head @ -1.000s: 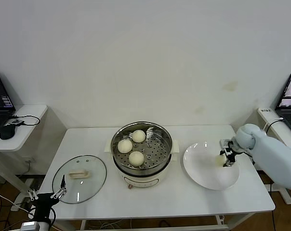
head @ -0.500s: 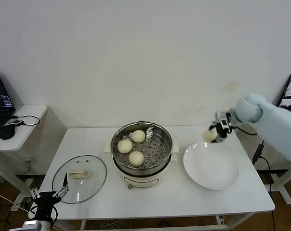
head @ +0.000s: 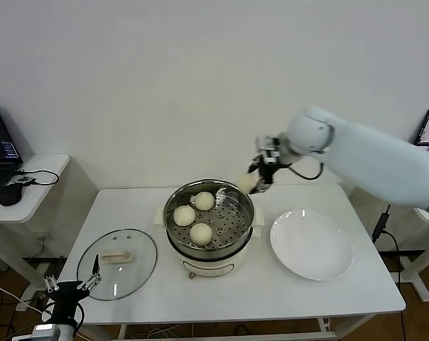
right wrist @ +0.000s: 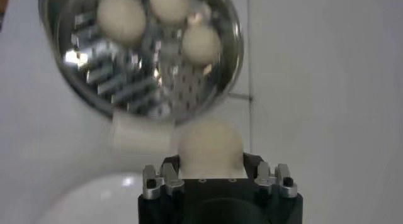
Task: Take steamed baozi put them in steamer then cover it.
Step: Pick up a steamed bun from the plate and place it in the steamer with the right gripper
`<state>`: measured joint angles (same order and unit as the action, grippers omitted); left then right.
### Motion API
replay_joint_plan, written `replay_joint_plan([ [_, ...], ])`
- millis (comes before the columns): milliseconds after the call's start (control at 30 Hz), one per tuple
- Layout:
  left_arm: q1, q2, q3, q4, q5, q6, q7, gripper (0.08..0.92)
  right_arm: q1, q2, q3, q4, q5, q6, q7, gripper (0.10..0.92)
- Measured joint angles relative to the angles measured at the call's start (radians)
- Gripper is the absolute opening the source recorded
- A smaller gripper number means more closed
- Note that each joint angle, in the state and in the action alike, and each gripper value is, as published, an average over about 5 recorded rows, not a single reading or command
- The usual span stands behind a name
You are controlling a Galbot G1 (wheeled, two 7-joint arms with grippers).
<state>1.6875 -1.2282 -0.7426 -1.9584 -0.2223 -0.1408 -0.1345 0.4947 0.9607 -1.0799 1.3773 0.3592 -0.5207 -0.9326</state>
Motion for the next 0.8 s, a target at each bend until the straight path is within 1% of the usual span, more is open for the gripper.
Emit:
replay_joint_plan([
  [333, 0.000, 0.005, -0.007, -0.003, -0.002, 0.000, 0.000, 0.823, -0.058, 0.143, -0.059, -0.044, 0.037, -0.098, 0.070, 0.623],
  [800, -0.004, 0.000, -0.007, 0.005, -0.003, -0.001, 0.000, 0.823, -0.136, 0.193, -0.074, -0.083, 0.004, -0.173, 0.111, 0.621],
])
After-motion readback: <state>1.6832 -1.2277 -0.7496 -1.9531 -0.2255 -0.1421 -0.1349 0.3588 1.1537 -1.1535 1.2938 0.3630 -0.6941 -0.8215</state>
